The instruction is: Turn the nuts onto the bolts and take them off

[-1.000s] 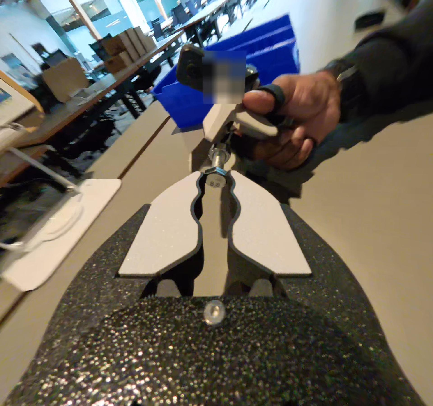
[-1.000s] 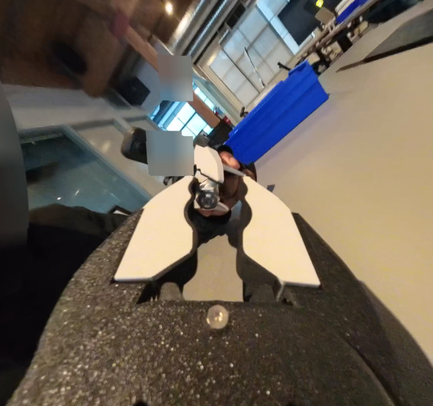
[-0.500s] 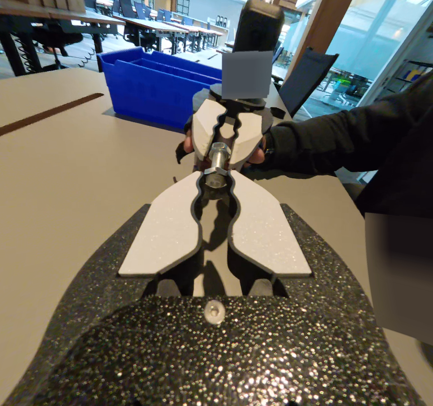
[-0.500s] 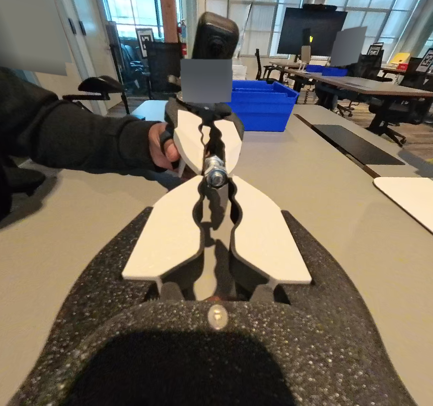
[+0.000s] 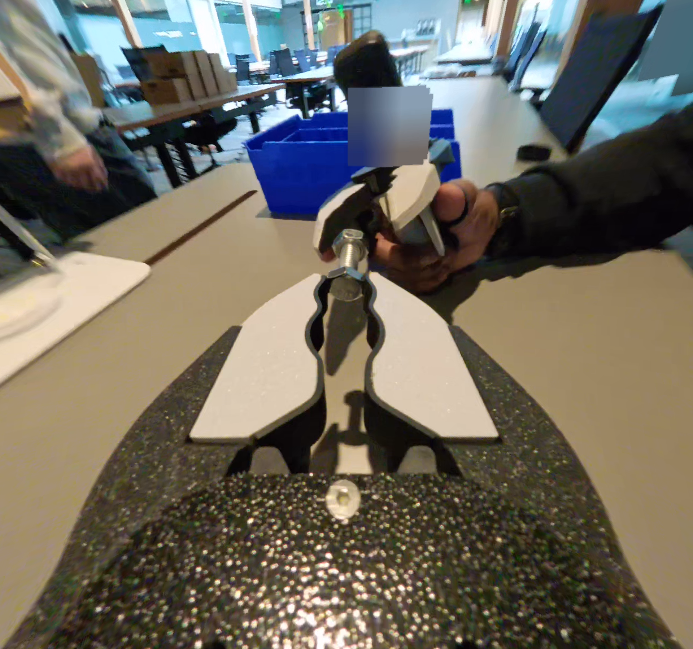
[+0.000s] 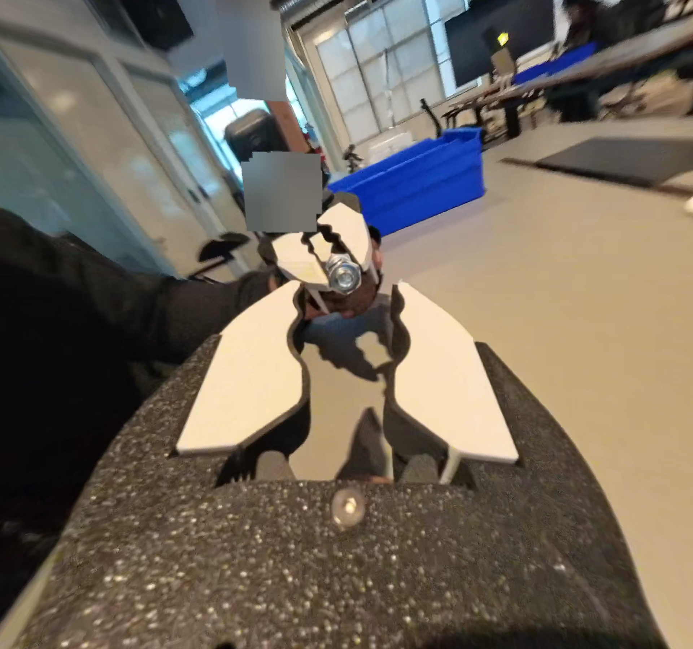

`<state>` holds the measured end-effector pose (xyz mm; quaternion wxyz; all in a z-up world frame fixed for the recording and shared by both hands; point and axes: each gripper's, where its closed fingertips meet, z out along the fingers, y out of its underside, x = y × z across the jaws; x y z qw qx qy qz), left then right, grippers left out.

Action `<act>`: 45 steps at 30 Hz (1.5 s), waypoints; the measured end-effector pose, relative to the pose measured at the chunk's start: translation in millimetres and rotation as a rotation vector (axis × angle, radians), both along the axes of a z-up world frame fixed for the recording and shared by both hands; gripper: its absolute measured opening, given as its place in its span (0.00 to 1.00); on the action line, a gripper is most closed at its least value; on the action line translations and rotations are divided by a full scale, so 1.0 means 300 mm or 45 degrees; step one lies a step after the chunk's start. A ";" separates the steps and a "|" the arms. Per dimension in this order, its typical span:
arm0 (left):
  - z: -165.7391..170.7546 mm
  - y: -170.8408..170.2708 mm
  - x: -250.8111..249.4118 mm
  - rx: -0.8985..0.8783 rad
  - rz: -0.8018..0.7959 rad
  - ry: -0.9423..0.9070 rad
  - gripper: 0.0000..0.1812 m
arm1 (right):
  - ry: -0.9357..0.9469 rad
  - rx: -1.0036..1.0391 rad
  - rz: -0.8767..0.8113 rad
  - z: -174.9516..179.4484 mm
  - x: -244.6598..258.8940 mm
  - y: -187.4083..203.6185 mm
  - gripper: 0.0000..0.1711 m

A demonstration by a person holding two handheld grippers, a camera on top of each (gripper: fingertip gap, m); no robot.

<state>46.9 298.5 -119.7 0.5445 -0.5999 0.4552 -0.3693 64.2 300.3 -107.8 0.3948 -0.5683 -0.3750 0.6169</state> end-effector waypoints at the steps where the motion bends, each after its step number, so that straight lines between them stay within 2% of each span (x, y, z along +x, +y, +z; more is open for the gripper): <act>1: -0.004 0.003 -0.006 -0.079 -0.024 -0.037 0.09 | -0.017 0.100 -0.035 0.002 0.003 0.005 0.26; 5: -0.023 0.002 -0.011 -0.285 -0.108 -0.111 0.09 | -0.103 0.411 -0.079 -0.013 -0.011 -0.006 0.24; 8: -0.025 -0.017 -0.003 -0.336 -0.167 -0.114 0.09 | -0.205 0.536 -0.073 -0.049 -0.040 -0.020 0.21; 12: -0.051 -0.043 0.022 -0.324 -0.206 -0.027 0.09 | -0.278 0.623 -0.076 -0.074 -0.058 -0.040 0.12; 15: -0.056 -0.039 0.027 -0.225 -0.154 0.013 0.09 | -0.277 0.460 -0.047 -0.078 -0.053 -0.042 0.12; 18: -0.069 -0.023 0.026 0.009 -0.039 0.145 0.09 | -0.288 0.139 -0.010 -0.092 -0.050 -0.037 0.12; 21: -0.058 -0.029 0.027 0.217 0.022 0.217 0.09 | -0.187 -0.202 0.056 -0.077 -0.050 -0.055 0.12; 23: -0.050 -0.035 0.031 0.200 0.026 0.178 0.09 | -0.110 -0.268 0.102 -0.056 -0.046 -0.069 0.17; 25: -0.043 -0.029 0.027 0.099 0.024 0.091 0.09 | -0.080 -0.211 0.098 -0.041 -0.038 -0.076 0.27; 26: -0.040 -0.026 0.023 0.041 0.011 0.046 0.09 | -0.064 -0.161 0.087 -0.031 -0.032 -0.080 0.29; 33: -0.018 -0.057 0.012 -0.235 -0.194 -0.103 0.09 | -0.138 0.348 -0.096 -0.025 -0.017 -0.083 0.30; 37: -0.025 -0.107 0.026 -0.330 -0.344 -0.089 0.09 | -0.169 0.556 -0.170 -0.022 -0.015 -0.097 0.27; 43: -0.057 -0.149 0.056 -0.354 -0.412 0.010 0.09 | -0.274 0.777 -0.174 -0.051 -0.038 -0.136 0.20; 45: -0.057 -0.135 0.054 -0.317 -0.364 0.016 0.09 | -0.308 0.831 -0.176 -0.058 -0.042 -0.147 0.12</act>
